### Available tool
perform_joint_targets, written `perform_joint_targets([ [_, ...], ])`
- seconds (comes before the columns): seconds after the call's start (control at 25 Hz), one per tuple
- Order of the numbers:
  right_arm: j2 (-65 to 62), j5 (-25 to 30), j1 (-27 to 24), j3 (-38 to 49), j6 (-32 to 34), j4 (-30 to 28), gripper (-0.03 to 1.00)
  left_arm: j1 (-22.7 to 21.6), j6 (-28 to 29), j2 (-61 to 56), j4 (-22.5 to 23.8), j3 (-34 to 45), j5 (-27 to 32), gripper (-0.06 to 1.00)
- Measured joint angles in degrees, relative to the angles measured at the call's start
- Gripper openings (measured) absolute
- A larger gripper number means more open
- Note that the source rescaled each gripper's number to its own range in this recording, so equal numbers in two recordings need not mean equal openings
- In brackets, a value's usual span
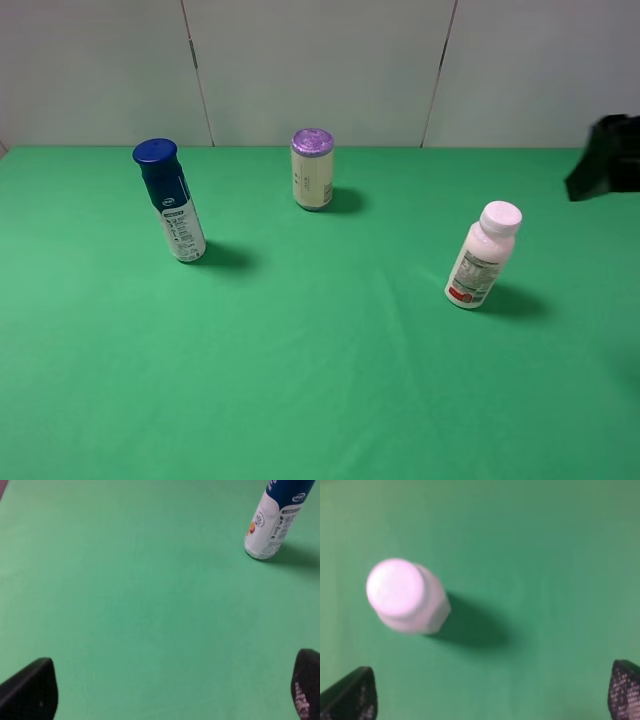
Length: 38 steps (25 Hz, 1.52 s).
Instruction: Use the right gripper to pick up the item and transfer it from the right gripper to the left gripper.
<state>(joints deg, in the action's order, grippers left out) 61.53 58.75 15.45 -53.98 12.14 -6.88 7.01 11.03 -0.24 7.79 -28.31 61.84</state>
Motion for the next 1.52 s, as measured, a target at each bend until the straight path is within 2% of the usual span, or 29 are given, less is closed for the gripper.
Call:
perform_joint_targets([
  [0.24, 14.42, -0.85, 0.0, -7.49, 0.13, 1.21, 1.0, 0.0, 0.0, 0.0, 0.0, 0.0, 0.0, 1.0],
  [0.52, 22.62, -1.85, 0.0, -11.81, 0.46, 4.72, 1.0, 0.0, 0.0, 0.0, 0.0, 0.0, 0.0, 1.0],
  [0.92, 28.59, -4.83, 0.0, -11.47, 2.42, 5.24, 1.0, 0.0, 0.0, 0.0, 0.0, 0.0, 0.0, 1.0],
  [1.24, 30.47, -7.4, 0.0, -7.87, 4.25, 5.24, 1.0, 0.0, 0.0, 0.0, 0.0, 0.0, 0.0, 1.0],
  [1.52, 30.65, -13.1, 0.0, -3.04, 6.22, 5.6, 1.0, 0.0, 0.0, 0.0, 0.0, 0.0, 0.0, 1.0],
])
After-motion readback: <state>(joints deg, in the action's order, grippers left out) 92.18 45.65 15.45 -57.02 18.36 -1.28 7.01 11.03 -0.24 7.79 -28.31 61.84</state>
